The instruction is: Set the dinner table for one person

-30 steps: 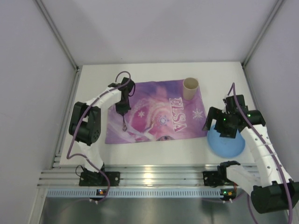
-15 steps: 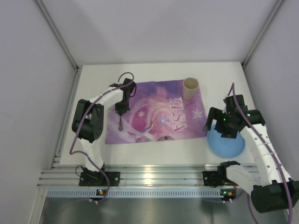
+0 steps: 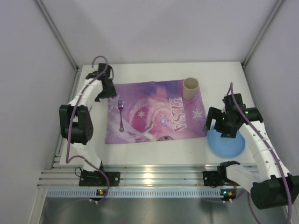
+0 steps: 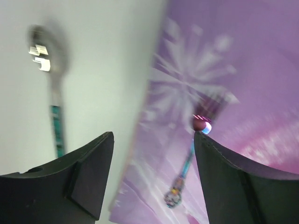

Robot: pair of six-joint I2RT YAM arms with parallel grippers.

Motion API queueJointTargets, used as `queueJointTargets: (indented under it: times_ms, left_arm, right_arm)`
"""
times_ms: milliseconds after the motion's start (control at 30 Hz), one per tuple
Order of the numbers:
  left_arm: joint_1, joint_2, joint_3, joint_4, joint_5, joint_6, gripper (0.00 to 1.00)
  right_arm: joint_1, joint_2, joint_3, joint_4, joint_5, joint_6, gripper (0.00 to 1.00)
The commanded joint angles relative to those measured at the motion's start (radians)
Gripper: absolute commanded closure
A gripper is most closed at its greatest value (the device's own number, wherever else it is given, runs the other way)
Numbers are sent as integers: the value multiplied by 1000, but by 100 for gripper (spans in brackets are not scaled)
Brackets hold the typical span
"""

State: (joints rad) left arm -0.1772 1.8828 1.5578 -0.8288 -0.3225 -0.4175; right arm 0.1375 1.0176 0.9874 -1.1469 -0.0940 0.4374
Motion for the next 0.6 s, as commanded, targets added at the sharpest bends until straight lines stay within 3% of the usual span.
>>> queueJointTargets:
  times_ms: [0, 67, 233, 333, 567]
  left_arm:
    - [212, -82, -39, -1, 54, -12, 25]
    - [295, -96, -82, 8, 71, -10, 25]
    - [370, -110, -191, 48, 16, 62, 23]
    - [438, -77, -206, 66, 74, 74, 24]
    - [462, -21, -240, 129, 129, 117, 26]
  right_arm:
    - [8, -8, 28, 18, 17, 3, 1]
    - [7, -16, 36, 18, 20, 6, 1]
    - [4, -50, 2, 50, 17, 38, 0]
    - [4, -56, -7, 53, 17, 43, 0]
    - [-1, -50, 0, 39, 33, 27, 0]
